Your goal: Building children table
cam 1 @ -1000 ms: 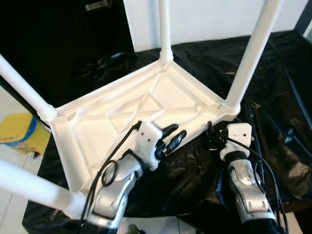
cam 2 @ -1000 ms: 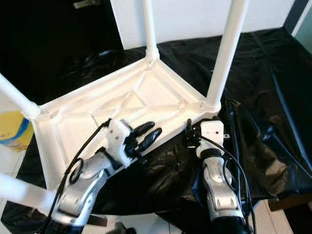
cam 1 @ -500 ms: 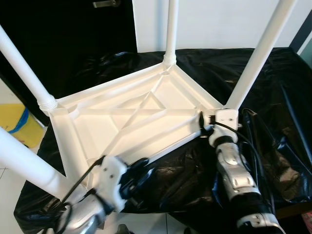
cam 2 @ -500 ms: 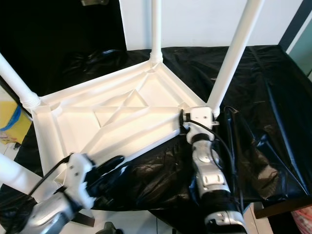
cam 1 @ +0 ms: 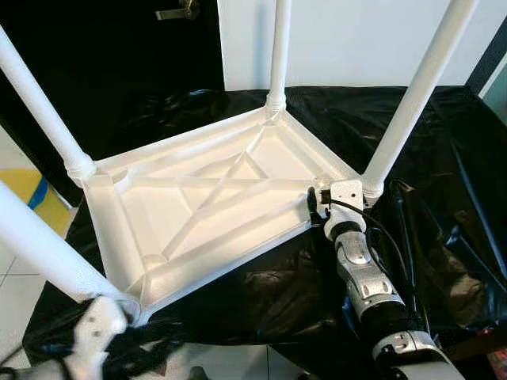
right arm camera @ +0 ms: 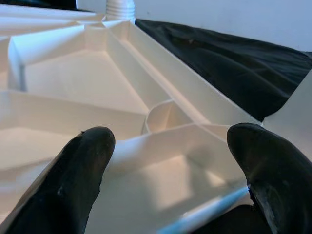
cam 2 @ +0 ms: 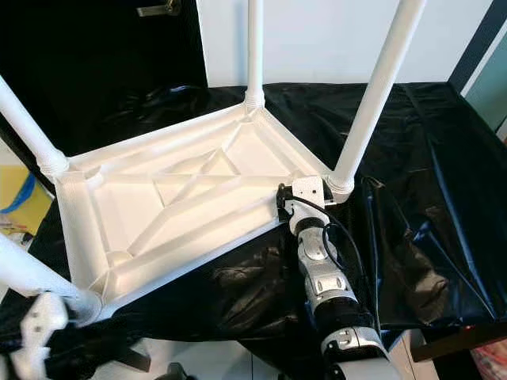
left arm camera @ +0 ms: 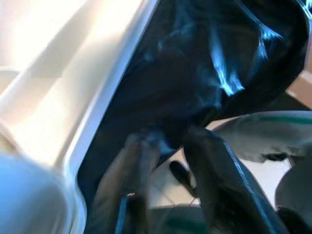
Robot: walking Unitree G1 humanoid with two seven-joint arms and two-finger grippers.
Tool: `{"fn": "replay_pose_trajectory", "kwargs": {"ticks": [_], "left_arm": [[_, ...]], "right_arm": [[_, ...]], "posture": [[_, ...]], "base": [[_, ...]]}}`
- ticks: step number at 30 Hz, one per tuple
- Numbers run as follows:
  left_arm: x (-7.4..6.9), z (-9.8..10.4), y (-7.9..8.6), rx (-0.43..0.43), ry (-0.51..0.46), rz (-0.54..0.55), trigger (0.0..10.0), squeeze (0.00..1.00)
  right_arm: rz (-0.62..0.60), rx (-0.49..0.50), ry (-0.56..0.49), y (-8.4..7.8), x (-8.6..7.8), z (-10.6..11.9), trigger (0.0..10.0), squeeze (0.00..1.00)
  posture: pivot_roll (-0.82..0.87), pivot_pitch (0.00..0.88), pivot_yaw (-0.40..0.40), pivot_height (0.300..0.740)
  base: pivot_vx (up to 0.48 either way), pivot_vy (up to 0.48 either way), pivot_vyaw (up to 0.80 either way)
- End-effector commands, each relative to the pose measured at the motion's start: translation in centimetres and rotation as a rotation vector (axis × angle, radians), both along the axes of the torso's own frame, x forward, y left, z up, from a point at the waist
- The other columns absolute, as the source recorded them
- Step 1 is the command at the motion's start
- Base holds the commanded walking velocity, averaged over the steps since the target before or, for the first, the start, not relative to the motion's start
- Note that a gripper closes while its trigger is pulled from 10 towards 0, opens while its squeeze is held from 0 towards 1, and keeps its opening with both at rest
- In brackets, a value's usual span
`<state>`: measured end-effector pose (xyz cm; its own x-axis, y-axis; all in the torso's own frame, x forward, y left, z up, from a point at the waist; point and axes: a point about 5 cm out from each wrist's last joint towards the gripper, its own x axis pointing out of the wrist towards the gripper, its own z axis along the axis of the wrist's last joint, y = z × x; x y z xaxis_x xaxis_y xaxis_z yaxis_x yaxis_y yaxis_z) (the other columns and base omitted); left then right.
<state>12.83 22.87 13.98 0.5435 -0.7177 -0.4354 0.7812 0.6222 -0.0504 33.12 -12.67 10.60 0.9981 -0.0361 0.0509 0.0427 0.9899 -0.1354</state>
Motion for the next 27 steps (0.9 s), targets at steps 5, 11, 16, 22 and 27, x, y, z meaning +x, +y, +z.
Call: {"fn": "replay_pose_trajectory", "kwargs": {"ticks": [5,11,16,22,27], "left_arm": [[-0.5,0.6,6.6,0.084,0.057,0.134,10.0,0.0],[0.0,0.9,9.6,0.151,0.049,0.194,10.0,0.0],[2.9,1.4,13.4,0.214,-0.012,0.317,10.0,0.0],[7.7,2.3,15.7,0.219,-0.141,0.446,10.0,0.0],[10.7,2.8,15.7,0.214,-0.196,0.477,10.0,0.0]], "right_arm": [[-0.054,-0.004,0.019,-0.5,0.4,-0.6,10.0,0.0],[-0.058,-0.008,0.018,-0.6,0.6,-0.6,10.0,0.0],[-0.042,-0.021,0.011,-0.4,0.4,-0.8,10.0,0.0],[0.019,-0.048,0.011,0.4,-1.0,-1.7,10.0,0.0],[0.026,-0.059,0.015,0.3,-2.1,-2.2,10.0,0.0]], "posture": [[0.15,0.028,0.031,0.74],[0.14,0.024,0.03,0.74],[0.13,0.019,0.024,0.74],[0.09,0.023,0.024,0.74],[0.04,0.033,0.031,0.74]], "base": [[0.0,0.0,0.0],[0.0,0.0,0.0],[0.0,0.0,0.0],[0.0,0.0,0.0],[0.0,0.0,0.0]]}}
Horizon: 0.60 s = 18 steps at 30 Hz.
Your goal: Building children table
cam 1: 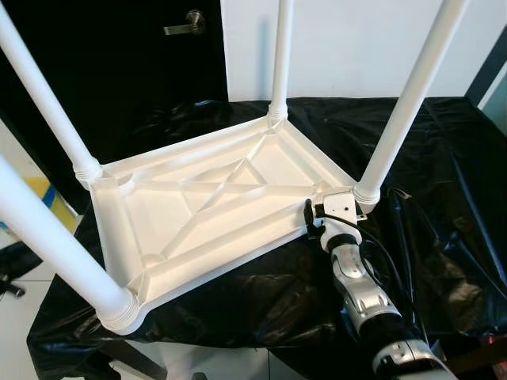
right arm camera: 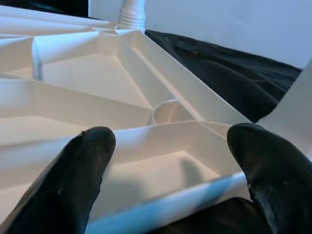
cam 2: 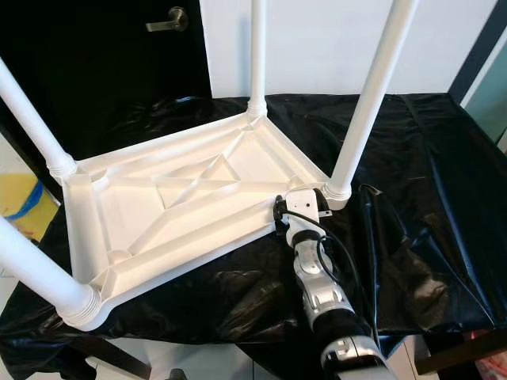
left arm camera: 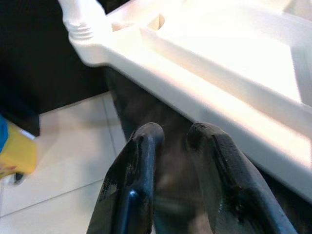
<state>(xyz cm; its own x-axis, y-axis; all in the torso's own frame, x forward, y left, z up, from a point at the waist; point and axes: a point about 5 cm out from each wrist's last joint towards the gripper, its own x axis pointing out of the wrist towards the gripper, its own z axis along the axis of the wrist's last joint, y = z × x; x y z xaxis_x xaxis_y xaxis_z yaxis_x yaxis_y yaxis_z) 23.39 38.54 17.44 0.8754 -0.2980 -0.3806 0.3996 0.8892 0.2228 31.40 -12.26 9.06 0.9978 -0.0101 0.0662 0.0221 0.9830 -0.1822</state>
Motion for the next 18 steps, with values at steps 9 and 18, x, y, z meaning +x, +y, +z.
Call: {"fn": "replay_pose_trajectory", "kwargs": {"ticks": [9,18], "left_arm": [[7.7,2.0,-2.8,0.03,-0.221,0.039,10.0,0.0],[12.3,4.2,-8.3,-0.154,-0.39,-0.037,10.0,0.0]], "right_arm": [[-0.017,-0.046,0.058,-2.1,-3.2,-1.6,10.0,0.0],[-0.053,-0.066,0.083,-4.2,-5.4,-1.8,10.0,0.0]], "posture": [[-0.03,0.034,0.028,0.74],[-0.09,0.033,0.044,0.74]], "base": [[0.0,0.0,0.0],[0.0,0.0,0.0]]}}
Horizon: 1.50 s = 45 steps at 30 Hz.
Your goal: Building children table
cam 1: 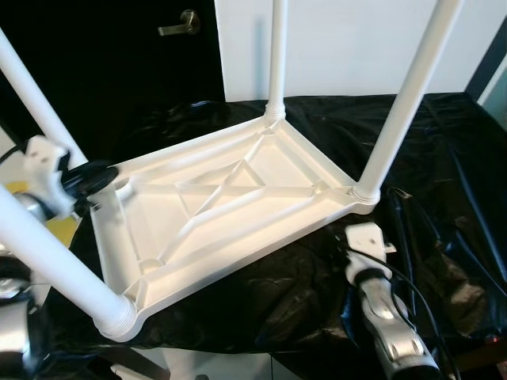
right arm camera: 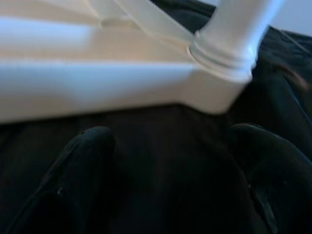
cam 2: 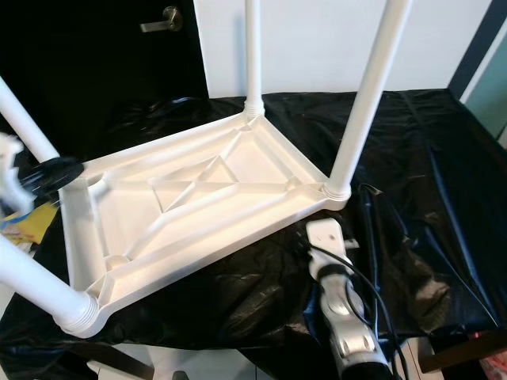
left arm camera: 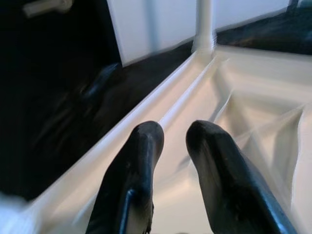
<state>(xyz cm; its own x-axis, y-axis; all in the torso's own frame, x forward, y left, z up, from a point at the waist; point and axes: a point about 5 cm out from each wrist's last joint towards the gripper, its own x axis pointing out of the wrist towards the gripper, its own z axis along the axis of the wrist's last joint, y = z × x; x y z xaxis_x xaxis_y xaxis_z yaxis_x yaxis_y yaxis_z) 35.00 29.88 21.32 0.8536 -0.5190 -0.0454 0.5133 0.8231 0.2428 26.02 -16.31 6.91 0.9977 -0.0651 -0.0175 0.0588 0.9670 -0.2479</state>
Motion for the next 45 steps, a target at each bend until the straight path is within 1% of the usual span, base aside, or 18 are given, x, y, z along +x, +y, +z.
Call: {"fn": "replay_pose_trajectory", "kwargs": {"ticks": [1,4,5,6,11,15,18,20,24,27,28,30,31,32,34,38,40,45], "left_arm": [[1.4,0.6,-1.2,-0.082,-0.086,0.126,10.0,0.0],[1.8,0.7,-2.2,-0.101,-0.102,0.093,10.0,0.0],[2.2,0.9,-4.2,-0.141,-0.139,0.014,10.0,0.0],[2.3,1.0,-4.8,-0.16,-0.149,-0.012,10.0,0.0],[2.3,1.2,-6.6,-0.159,-0.205,-0.092,10.0,0.0],[1.9,1.3,-7.9,-0.209,-0.235,-0.144,10.0,0.0],[1.2,1.2,-9.0,-0.244,-0.272,-0.185,10.0,0.0],[-0.2,0.7,-10.7,-0.279,-0.287,-0.237,10.0,0.0],[-2.0,0.4,-12.7,-0.325,-0.296,-0.285,10.0,0.0],[-2.6,0.3,-13.4,-0.338,-0.298,-0.297,10.0,0.0],[-3.3,0.2,-14.5,-0.379,-0.291,-0.311,10.0,0.0],[-3.3,0.2,-14.5,-0.379,-0.291,-0.311,10.0,0.0],[-4.8,0.2,-17.7,-0.465,-0.283,-0.361,10.0,0.0],[-4.8,0.2,-17.7,-0.465,-0.283,-0.361,10.0,0.0],[-5.9,0.2,-20.5,-0.533,-0.271,-0.395,10.0,0.0],[-6.6,0.3,-22.5,-0.588,-0.249,-0.41,10.0,0.0],[-6.9,0.3,-24.3,-0.621,-0.23,-0.428,10.0,0.0],[-7.3,0.1,-26.4,-0.602,-0.213,-0.453,10.0,0.0]], "right_arm": [[-0.01,0.001,0.009,-0.5,-0.2,0.0,10.0,0.0],[-0.019,0.003,0.019,-0.7,-0.4,-0.1,10.0,0.0],[-0.028,0.016,0.033,-0.9,-0.3,-0.4,10.0,0.0],[-0.03,0.022,0.036,-0.9,-0.2,-0.4,10.0,0.0],[-0.028,0.035,0.046,-0.7,0.4,-0.3,10.0,0.0],[0.003,0.045,0.049,0.1,1.3,-0.1,10.0,0.0],[0.035,0.046,0.046,0.6,2.4,0.3,10.0,0.0],[0.076,0.063,0.037,1.0,3.8,0.9,10.0,0.0],[0.135,0.087,0.024,1.5,5.1,1.5,10.0,0.0],[0.16,0.108,0.017,1.7,5.5,1.9,10.0,0.0],[0.197,0.131,0.017,2.1,6.1,2.2,10.0,0.0],[0.197,0.131,0.017,2.1,6.1,2.2,10.0,0.0],[0.261,0.148,0.025,2.8,7.3,2.7,10.0,0.0],[0.261,0.148,0.025,2.8,7.3,2.7,10.0,0.0],[0.314,0.155,0.041,3.4,8.3,3.1,10.0,0.0],[0.342,0.156,0.045,3.8,9.0,3.4,10.0,0.0],[0.344,0.163,0.051,4.1,9.5,3.6,10.0,0.0],[0.347,0.169,0.06,4.5,10.0,3.8,10.0,0.0]], "posture": [[-0.11,0.034,0.049,0.74],[-0.11,0.034,0.051,0.74],[-0.12,0.038,0.057,0.74],[-0.12,0.038,0.057,0.74],[-0.12,0.045,0.057,0.74],[-0.12,0.047,0.055,0.74],[-0.1,0.053,0.05,0.74],[-0.07,0.055,0.038,0.74],[-0.06,0.054,0.032,0.74],[-0.05,0.051,0.022,0.74],[-0.04,0.046,0.015,0.74],[-0.04,0.046,0.015,0.74],[-0.02,0.039,-0.003,0.74],[-0.02,0.039,-0.003,0.74],[-0.01,0.035,-0.01,0.74],[-0.01,0.031,-0.022,0.74],[0.0,0.029,-0.026,0.74],[0.0,0.028,-0.028,0.74]], "base": [[0.0,0.0,0.0],[0.0,0.0,0.0],[0.0,0.0,0.0],[0.0,0.0,0.0],[0.0,0.0,0.0],[0.0,0.0,0.0],[0.0,0.0,0.0],[0.0,0.0,0.0],[0.0,0.0,0.0],[0.0,0.0,0.0],[0.0,0.0,0.0],[0.0,0.0,0.0],[0.0,0.0,0.0],[0.0,0.0,0.0],[0.0,0.0,0.0],[0.0,0.0,0.0],[0.0,0.0,0.0],[0.0,0.0,0.0]]}}
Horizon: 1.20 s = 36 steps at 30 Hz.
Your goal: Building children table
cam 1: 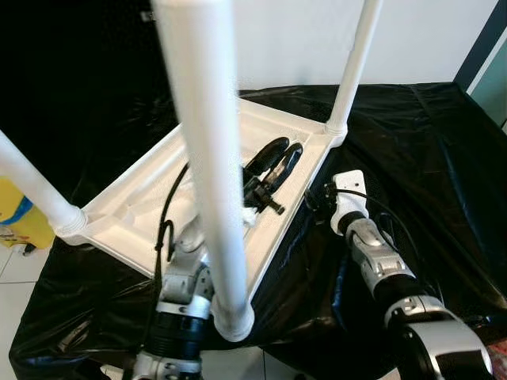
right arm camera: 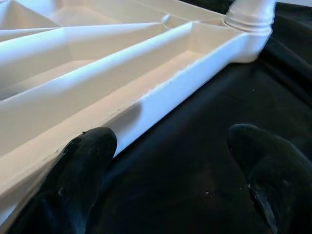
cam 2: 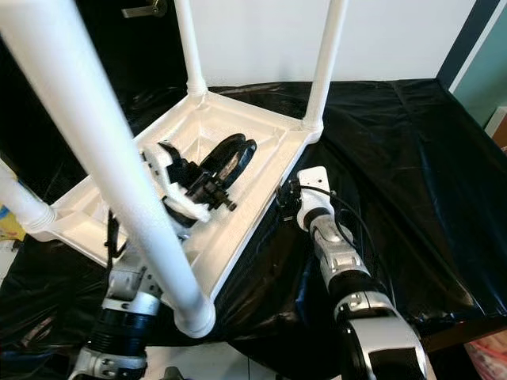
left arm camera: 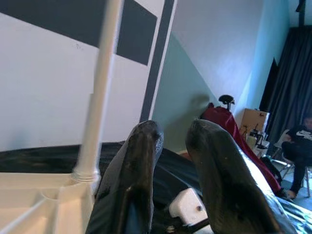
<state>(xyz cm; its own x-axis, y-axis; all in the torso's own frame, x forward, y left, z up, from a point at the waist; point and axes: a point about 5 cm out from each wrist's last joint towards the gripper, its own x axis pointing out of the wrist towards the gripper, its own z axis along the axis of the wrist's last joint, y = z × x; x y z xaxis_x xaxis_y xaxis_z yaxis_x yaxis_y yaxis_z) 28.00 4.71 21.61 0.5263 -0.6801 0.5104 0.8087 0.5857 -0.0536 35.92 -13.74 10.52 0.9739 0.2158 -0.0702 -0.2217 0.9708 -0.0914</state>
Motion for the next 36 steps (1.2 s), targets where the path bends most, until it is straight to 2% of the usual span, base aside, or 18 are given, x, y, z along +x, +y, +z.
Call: {"fn": "replay_pose_trajectory", "kwargs": {"ticks": [1,2,4,6,8,11,14,16,18,19,22,24,27,29,30,31,34,36], "left_arm": [[-0.2,0.0,-2.2,0.018,0.017,-0.024,10.0,0.0],[-0.2,0.2,-3.2,0.017,0.03,-0.019,10.0,0.0],[-0.3,0.4,-3.9,0.016,0.04,-0.015,10.0,0.0],[-0.3,0.4,-3.9,0.016,0.04,-0.015,10.0,0.0],[-0.5,0.3,-4.8,0.053,0.042,-0.019,10.0,0.0],[-0.6,0.1,-4.7,0.088,0.044,-0.016,10.0,0.0],[0.0,-0.2,-3.2,0.129,0.027,0.019,10.0,0.0],[0.0,-0.2,-3.0,0.134,0.025,0.025,10.0,0.0],[1.0,0.0,-1.3,0.167,0.001,0.07,10.0,0.0],[1.0,0.0,-1.3,0.167,0.001,0.07,10.0,0.0],[2.5,0.4,1.7,0.211,-0.017,0.127,10.0,0.0],[2.7,0.4,3.0,0.249,-0.034,0.126,10.0,0.0],[2.7,0.4,3.4,0.265,-0.043,0.12,10.0,0.0],[2.6,0.3,3.8,0.281,-0.053,0.102,10.0,0.0],[2.3,0.0,4.3,0.312,-0.071,0.083,10.0,0.0],[2.3,0.0,4.3,0.312,-0.071,0.083,10.0,0.0],[1.7,-2.0,5.7,0.471,-0.073,0.044,10.0,0.0],[1.7,-2.8,6.4,0.531,-0.058,0.032,10.0,0.0]], "right_arm": [[0.07,0.022,-0.004,2.2,0.2,0.2,10.0,0.0],[0.072,0.03,0.001,2.3,0.3,0.1,10.0,0.0],[0.073,0.036,0.003,2.4,0.3,0.0,10.0,0.0],[0.073,0.036,0.003,2.4,0.3,0.0,10.0,0.0],[0.058,0.048,0.001,2.3,0.2,-0.3,10.0,0.0],[0.03,0.051,-0.006,1.6,0.0,-0.5,10.0,0.0],[-0.013,0.052,-0.022,0.4,-0.3,-0.8,10.0,0.0],[-0.018,0.052,-0.025,0.2,-0.3,-0.8,10.0,0.0],[-0.053,0.048,-0.041,-0.7,-0.7,-1.1,10.0,0.0],[-0.053,0.048,-0.041,-0.7,-0.7,-1.1,10.0,0.0],[-0.164,0.042,-0.088,-2.5,-1.4,-1.2,10.0,0.0],[-0.22,0.044,-0.12,-3.1,-2.1,-1.5,10.0,0.0],[-0.236,0.048,-0.134,-3.2,-2.5,-1.6,10.0,0.0],[-0.228,0.042,-0.154,-3.1,-3.1,-1.8,10.0,0.0],[-0.215,0.046,-0.175,-2.9,-4.0,-2.0,10.0,0.0],[-0.215,0.046,-0.175,-2.9,-4.0,-2.0,10.0,0.0],[-0.158,0.052,-0.236,-2.5,-6.9,-2.2,10.0,0.0],[-0.122,0.049,-0.257,-2.2,-8.0,-2.0,10.0,0.0]], "posture": [[0.0,0.026,-0.024,0.74],[-0.01,0.025,-0.019,0.74],[-0.01,0.025,-0.019,0.74],[-0.01,0.025,-0.019,0.74],[-0.02,0.023,-0.001,0.74],[-0.03,0.023,0.009,0.74],[-0.04,0.026,0.015,0.74],[-0.04,0.026,0.015,0.74],[-0.05,0.03,0.024,0.74],[-0.05,0.03,0.024,0.74],[-0.05,0.033,0.024,0.74],[-0.06,0.034,0.021,0.74],[-0.06,0.034,0.021,0.74],[-0.06,0.037,0.019,0.74],[-0.06,0.039,0.017,0.74],[-0.06,0.039,0.017,0.74],[-0.07,0.048,0.012,0.74],[-0.07,0.051,0.007,0.74]], "base": [[0.0,0.0,0.0],[0.0,0.0,0.0],[0.0,0.0,0.0],[0.0,0.0,0.0],[0.0,0.0,0.0],[0.0,0.0,0.0],[0.0,0.0,0.0],[0.0,0.0,0.0],[0.0,0.0,0.0],[0.0,0.0,0.0],[0.0,0.0,0.0],[0.0,0.0,0.0],[0.0,0.0,0.0],[0.0,0.0,0.0],[0.0,0.0,0.0],[0.0,0.0,0.0],[0.0,0.0,0.0],[0.0,0.0,0.0]]}}
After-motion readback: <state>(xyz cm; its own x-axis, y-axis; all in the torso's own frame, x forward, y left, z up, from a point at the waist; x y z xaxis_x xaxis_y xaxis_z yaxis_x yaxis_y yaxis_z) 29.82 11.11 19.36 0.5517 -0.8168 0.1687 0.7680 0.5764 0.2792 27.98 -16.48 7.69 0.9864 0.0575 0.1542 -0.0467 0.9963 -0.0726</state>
